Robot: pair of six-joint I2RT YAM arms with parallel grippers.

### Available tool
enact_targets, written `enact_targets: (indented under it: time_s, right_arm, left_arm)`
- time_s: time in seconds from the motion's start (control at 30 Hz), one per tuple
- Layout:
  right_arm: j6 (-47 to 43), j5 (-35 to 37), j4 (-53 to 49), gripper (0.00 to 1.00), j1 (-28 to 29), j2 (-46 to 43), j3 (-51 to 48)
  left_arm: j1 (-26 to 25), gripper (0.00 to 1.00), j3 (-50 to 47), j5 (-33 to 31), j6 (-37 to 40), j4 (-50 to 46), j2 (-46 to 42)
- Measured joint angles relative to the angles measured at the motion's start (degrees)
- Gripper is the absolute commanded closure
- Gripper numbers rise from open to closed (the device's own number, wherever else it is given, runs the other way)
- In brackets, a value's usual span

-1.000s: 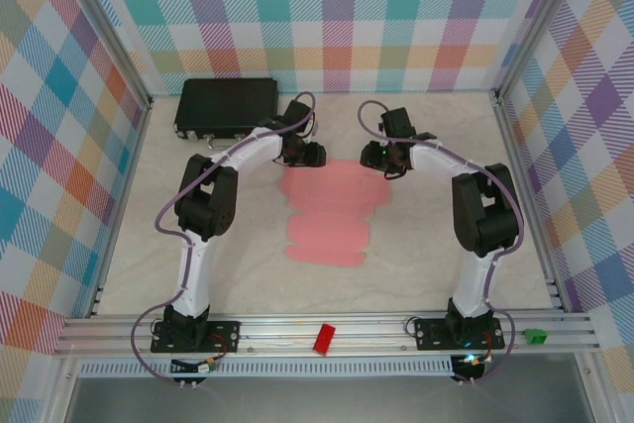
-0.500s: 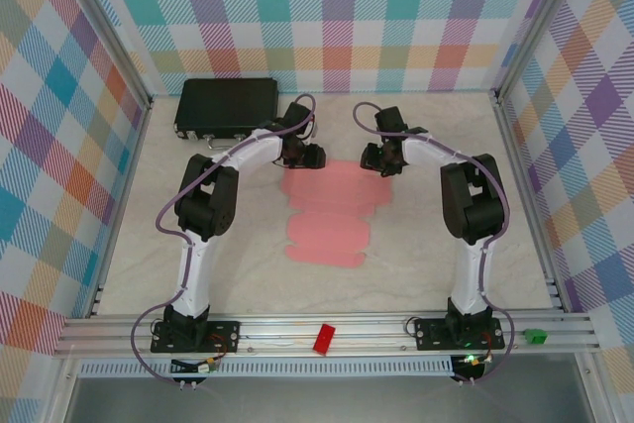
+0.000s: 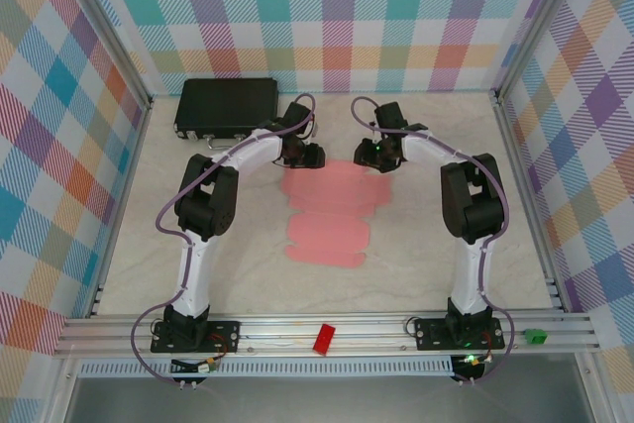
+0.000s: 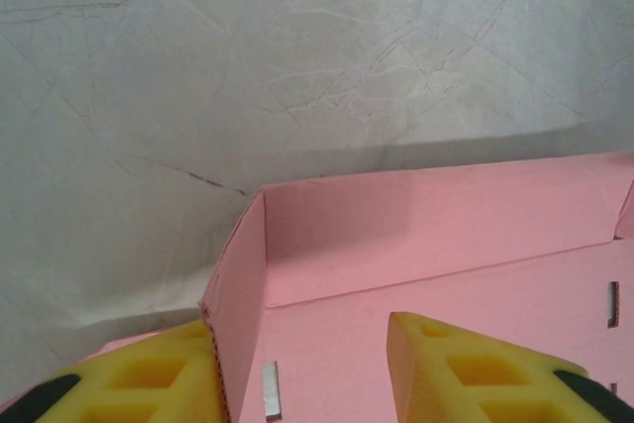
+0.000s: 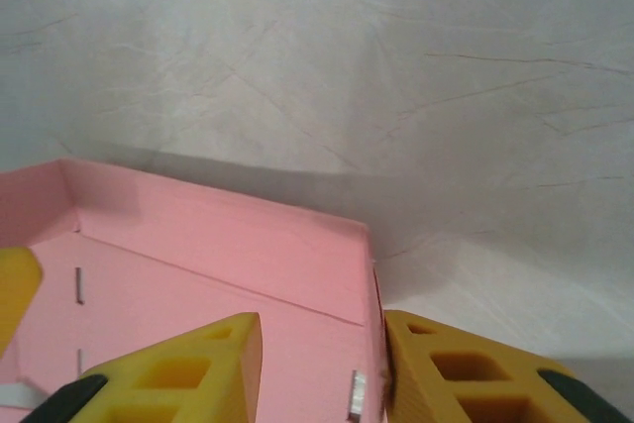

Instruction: Fold the paper box

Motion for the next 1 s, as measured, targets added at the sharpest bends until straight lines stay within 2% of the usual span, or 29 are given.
enact_targets:
  time_s: [0.27,0.47,0.6,0.73,1.0]
  right_arm:
    - [-1.27,-4.87,0.15,0.63,0.0,1.88,2.99]
    - [-1.29,-7.15,0.04,0.62,0.0,4.42,4.37]
    - [-1.29,-7.04,-0.11,0.61,0.0,4.39,4.37]
    - [-1.49,-4.83,-0.15,0.57,-0.02,2.93,3.48]
    - [-3.21,0.42,0.15,0.49,-0.87,-11.96,-4.44]
  left_arm:
    - [0.0,0.63,-0.13,1.57,-0.39,0.63,0.0]
    - [0.02,0.61,-0.13,3.34,-0.44,1.05,0.0]
    - [0.02,0.56,-0.11,4.04,-0.37,1.03,0.0]
    - [0.02,0.48,-0.11,3.82,-0.15,0.79,-0.31]
    - [0.17,0.33,-0.94,-0.15,1.07,-0.59,-8.63]
